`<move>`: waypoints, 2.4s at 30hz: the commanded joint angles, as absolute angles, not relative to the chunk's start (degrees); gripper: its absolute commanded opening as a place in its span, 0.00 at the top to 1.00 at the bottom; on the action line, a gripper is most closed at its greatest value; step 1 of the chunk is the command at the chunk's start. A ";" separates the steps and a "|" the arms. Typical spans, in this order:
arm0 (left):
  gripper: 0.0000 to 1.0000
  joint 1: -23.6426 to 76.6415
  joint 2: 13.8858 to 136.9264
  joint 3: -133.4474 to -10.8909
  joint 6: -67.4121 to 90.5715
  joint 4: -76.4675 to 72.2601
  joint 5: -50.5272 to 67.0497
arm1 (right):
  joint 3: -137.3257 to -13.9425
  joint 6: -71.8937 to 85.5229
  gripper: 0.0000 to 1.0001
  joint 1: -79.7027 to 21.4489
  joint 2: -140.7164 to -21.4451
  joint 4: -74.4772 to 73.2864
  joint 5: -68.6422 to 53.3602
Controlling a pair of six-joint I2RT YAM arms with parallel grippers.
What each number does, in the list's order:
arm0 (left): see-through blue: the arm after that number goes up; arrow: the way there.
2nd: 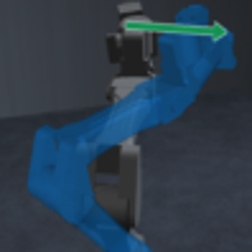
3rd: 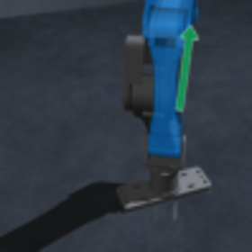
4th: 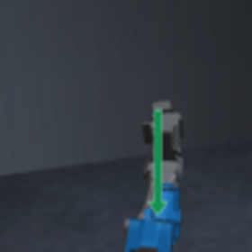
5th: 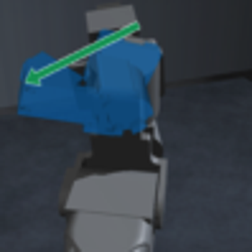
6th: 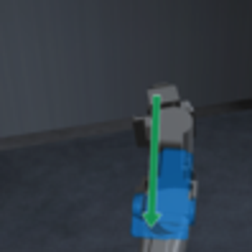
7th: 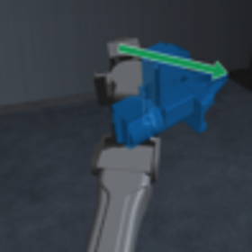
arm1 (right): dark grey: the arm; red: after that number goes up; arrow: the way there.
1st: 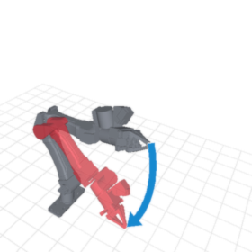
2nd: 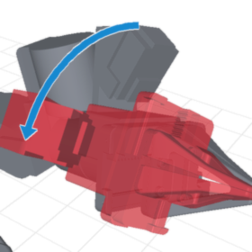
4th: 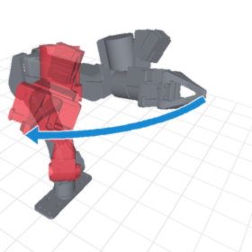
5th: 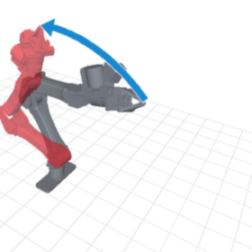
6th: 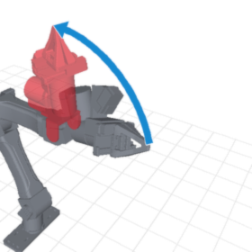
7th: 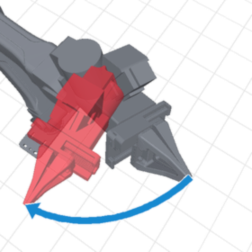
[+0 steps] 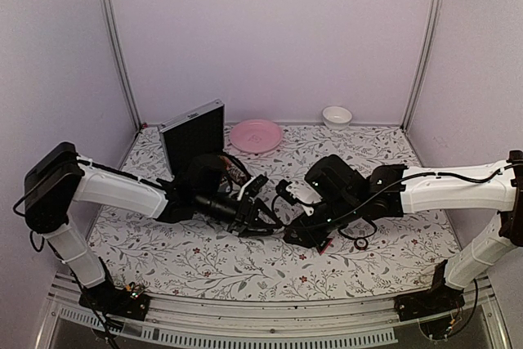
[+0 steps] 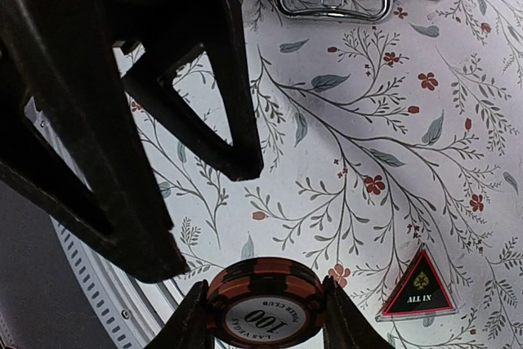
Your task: Pack up texas hold em set
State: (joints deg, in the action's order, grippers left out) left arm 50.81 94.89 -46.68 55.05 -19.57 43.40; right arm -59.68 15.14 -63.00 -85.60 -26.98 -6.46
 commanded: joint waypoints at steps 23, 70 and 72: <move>0.70 52.75 104.46 -53.59 57.66 -26.39 50.54 | -59.48 14.15 0.67 -63.46 -86.56 -24.96 -6.70; 1.00 53.80 107.25 -59.95 51.08 -12.40 49.92 | -59.99 11.96 0.61 -63.44 -88.31 -25.00 -4.10; 1.00 53.64 106.43 -59.84 50.78 -12.20 48.30 | -59.88 11.95 0.51 -63.42 -87.83 -25.05 -3.79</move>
State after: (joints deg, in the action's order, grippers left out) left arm 52.73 106.94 -58.89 53.41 -12.12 49.23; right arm -59.55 12.56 -63.31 -88.38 -26.83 -3.70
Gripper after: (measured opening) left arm 0.114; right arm 0.412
